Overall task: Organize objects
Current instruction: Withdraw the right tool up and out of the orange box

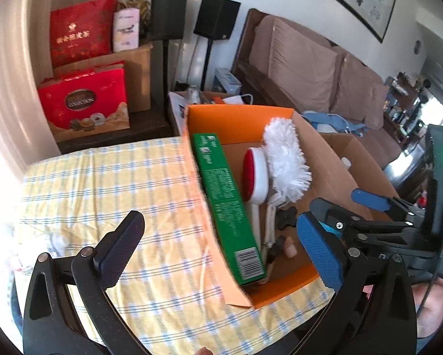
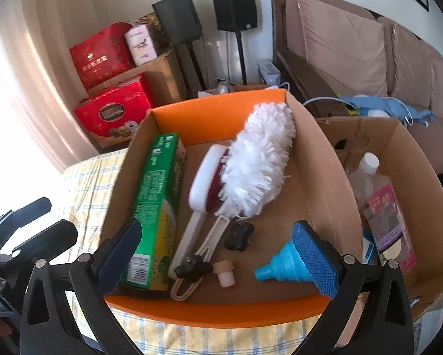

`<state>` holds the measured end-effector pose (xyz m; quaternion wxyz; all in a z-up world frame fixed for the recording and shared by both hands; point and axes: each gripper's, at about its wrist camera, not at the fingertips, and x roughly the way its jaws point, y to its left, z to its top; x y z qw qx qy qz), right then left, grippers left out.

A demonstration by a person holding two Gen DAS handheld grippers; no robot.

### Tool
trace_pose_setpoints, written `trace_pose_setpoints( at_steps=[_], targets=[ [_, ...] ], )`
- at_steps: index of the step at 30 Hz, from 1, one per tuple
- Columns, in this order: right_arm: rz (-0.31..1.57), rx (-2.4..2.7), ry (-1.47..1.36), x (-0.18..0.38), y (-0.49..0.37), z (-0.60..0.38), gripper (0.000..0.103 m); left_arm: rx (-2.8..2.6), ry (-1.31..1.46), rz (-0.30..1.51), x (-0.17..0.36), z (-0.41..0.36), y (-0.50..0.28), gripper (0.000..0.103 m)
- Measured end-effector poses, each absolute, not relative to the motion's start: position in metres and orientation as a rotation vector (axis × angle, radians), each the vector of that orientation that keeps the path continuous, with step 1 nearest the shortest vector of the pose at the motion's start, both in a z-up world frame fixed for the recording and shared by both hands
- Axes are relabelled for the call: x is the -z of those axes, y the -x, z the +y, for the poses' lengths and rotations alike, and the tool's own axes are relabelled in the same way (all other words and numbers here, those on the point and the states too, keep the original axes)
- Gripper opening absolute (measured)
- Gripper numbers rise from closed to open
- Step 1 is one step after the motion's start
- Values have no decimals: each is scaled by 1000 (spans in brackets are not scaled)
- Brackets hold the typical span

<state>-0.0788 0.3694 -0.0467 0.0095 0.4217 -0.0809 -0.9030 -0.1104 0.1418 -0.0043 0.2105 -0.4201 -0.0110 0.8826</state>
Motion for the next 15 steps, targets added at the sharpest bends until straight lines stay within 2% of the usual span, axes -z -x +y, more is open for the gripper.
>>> trace_pose_setpoints(
  at_steps=[15],
  targets=[
    [-128, 2756, -1226, 33, 81, 299, 103, -2547, 1189, -33, 4, 72, 106, 103]
  ],
)
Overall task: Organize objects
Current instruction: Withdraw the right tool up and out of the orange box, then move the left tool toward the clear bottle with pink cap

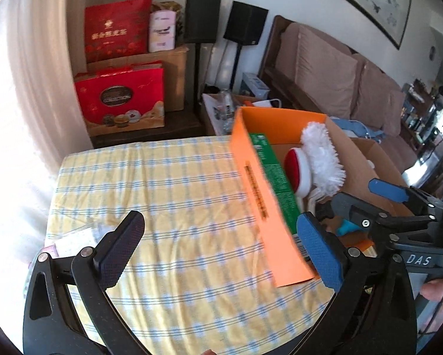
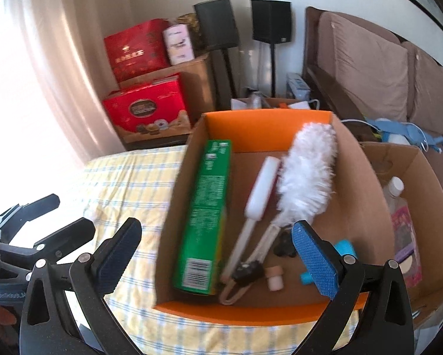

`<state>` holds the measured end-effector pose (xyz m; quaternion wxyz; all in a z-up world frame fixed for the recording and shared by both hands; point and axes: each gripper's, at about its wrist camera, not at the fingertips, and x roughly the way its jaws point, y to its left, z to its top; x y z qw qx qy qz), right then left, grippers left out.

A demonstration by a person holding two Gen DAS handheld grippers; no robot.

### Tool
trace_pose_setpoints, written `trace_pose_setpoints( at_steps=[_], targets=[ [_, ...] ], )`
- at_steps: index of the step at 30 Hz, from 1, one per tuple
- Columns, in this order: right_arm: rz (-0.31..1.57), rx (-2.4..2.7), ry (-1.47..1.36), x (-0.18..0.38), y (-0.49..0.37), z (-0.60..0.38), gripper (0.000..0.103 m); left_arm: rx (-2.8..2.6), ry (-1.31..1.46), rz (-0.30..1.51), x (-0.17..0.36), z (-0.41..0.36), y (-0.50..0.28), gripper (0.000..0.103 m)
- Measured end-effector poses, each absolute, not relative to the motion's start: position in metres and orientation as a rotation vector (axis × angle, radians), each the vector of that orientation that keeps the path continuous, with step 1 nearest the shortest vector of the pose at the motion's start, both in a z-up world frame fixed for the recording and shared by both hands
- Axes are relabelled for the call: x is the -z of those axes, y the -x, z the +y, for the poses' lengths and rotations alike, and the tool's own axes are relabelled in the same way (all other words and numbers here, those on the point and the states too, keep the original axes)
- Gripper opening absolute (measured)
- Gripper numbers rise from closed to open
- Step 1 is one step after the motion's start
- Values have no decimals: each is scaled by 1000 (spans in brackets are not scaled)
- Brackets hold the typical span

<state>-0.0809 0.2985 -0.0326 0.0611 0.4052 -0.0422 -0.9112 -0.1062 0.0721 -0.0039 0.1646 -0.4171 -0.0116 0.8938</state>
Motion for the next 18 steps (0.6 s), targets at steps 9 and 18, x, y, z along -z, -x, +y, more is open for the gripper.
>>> trace_pose_setpoints(
  at_steps=[9, 18],
  targets=[
    [-48, 2693, -1186, 35, 88, 247, 102, -2622, 1274, -121, 17, -11, 115, 103],
    [-9, 2615, -1165, 42, 96, 201, 102, -2692, 1360, -168, 45, -86, 121, 103]
  ],
)
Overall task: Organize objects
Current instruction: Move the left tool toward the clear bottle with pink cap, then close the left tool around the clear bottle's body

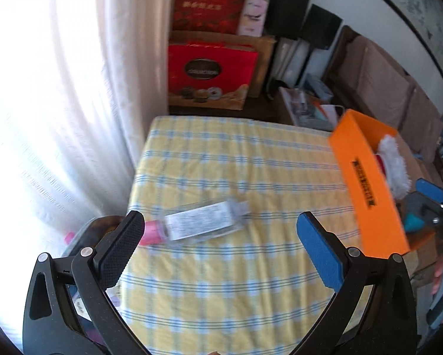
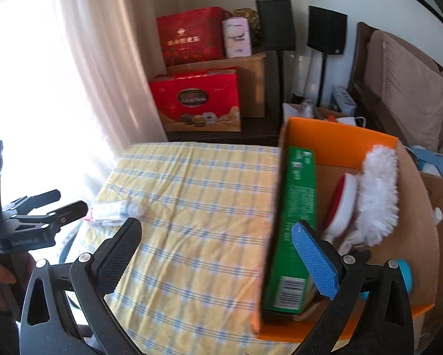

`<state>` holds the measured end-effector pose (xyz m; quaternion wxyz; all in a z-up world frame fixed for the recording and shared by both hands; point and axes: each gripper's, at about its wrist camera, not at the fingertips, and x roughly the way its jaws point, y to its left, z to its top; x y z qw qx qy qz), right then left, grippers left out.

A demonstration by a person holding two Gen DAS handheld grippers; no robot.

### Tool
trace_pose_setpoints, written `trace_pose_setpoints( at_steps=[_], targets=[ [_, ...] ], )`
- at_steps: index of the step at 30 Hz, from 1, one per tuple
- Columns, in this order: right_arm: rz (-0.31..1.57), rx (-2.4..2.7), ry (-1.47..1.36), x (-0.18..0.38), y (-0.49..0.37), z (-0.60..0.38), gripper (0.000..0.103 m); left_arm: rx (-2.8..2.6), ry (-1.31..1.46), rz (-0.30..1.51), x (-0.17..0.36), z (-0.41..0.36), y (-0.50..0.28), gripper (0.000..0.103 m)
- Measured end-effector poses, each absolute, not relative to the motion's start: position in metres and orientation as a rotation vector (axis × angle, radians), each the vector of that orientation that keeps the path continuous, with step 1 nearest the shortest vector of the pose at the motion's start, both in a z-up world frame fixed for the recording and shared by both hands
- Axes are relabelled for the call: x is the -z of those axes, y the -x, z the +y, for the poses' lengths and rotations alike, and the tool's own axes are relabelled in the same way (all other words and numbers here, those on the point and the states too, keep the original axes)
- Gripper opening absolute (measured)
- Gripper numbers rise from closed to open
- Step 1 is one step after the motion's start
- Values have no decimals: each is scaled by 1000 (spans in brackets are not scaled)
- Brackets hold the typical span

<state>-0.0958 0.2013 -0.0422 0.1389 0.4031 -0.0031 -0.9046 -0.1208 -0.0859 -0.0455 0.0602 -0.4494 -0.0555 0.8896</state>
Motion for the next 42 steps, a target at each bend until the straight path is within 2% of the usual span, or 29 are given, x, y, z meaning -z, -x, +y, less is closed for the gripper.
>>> trace_pose_setpoints(
  at_steps=[9, 15, 31, 33, 37, 42],
  targets=[
    [4, 2542, -1175, 56, 108, 164, 100, -2659, 1425, -236, 81, -128, 136, 103],
    [-6, 2511, -1190, 67, 114, 148, 100, -2608, 1453, -196, 103, -130, 145, 103],
    [-22, 2460, -1270, 96, 133, 132, 99, -2423, 1421, 267, 140, -80, 168, 102],
    [-18, 2456, -1280, 99, 134, 132, 99, -2401, 1428, 310, 145, -75, 170, 96],
    [-20, 2450, -1300, 106, 139, 132, 98, -2377, 1418, 248, 144, -78, 173, 86],
    [-40, 2442, -1318, 111, 145, 132, 98, -2366, 1401, 267, 142, -81, 171, 61]
  ],
)
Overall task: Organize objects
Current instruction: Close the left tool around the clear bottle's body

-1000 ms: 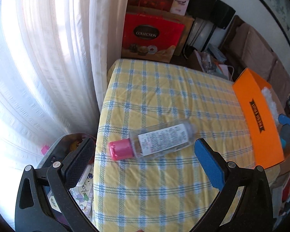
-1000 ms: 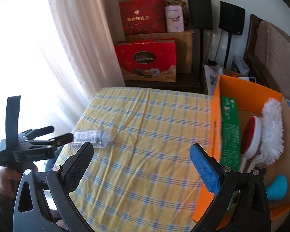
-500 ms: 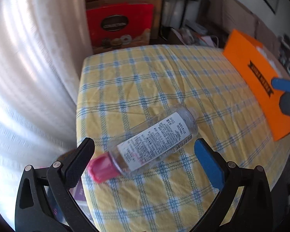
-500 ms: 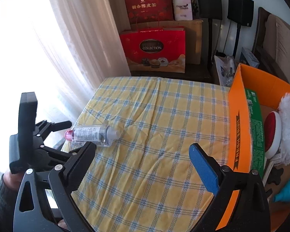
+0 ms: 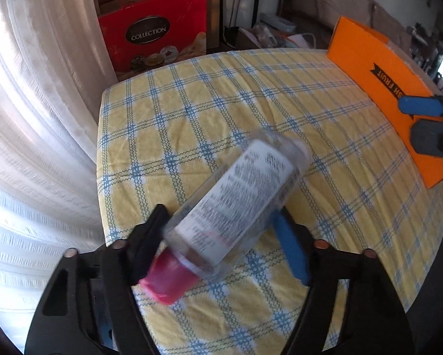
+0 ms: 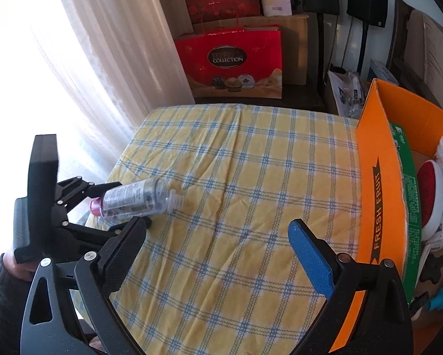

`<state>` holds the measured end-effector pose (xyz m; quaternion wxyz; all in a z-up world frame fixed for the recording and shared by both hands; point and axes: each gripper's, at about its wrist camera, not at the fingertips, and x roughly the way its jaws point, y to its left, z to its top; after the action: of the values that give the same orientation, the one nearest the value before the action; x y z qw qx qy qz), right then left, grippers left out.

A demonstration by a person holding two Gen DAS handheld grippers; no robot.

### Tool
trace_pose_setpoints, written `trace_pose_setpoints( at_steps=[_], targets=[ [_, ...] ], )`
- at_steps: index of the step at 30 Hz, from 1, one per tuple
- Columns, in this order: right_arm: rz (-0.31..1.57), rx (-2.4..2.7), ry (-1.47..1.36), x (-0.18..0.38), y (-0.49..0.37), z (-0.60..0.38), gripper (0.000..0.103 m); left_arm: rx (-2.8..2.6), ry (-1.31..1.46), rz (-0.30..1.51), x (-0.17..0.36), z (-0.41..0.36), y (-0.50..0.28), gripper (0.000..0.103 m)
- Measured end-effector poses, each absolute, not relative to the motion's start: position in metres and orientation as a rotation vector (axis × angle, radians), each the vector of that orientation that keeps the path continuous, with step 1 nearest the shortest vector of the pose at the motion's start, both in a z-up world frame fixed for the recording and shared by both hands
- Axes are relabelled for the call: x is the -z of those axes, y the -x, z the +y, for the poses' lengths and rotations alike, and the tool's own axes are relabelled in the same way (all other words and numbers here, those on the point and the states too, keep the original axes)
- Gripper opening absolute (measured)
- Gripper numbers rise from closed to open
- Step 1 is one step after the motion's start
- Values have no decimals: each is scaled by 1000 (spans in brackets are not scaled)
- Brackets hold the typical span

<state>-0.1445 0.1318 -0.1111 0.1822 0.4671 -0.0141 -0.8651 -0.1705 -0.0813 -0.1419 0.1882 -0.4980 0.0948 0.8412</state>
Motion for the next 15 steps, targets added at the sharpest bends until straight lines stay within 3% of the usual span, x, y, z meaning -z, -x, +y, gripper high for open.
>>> trace_pose_setpoints(
  at_steps=[3, 8, 10, 12, 15],
  targets=[
    [-57, 2436, -1328, 113, 149, 132, 98, -2342, 1413, 268, 140, -81, 166, 55],
    [-111, 2424, -1344, 117, 156, 135, 96, -2308, 1424, 279, 139, -74, 153, 55],
    [-124, 2417, -1357, 120, 158, 135, 95, -2356, 1408, 337, 138, -67, 152, 65],
    [-134, 2411, -1371, 122, 161, 136, 93, -2401, 1385, 369, 136, -63, 154, 86],
    [-147, 2409, -1383, 125, 163, 139, 93, -2406, 1362, 338, 133, -58, 160, 86]
  ],
)
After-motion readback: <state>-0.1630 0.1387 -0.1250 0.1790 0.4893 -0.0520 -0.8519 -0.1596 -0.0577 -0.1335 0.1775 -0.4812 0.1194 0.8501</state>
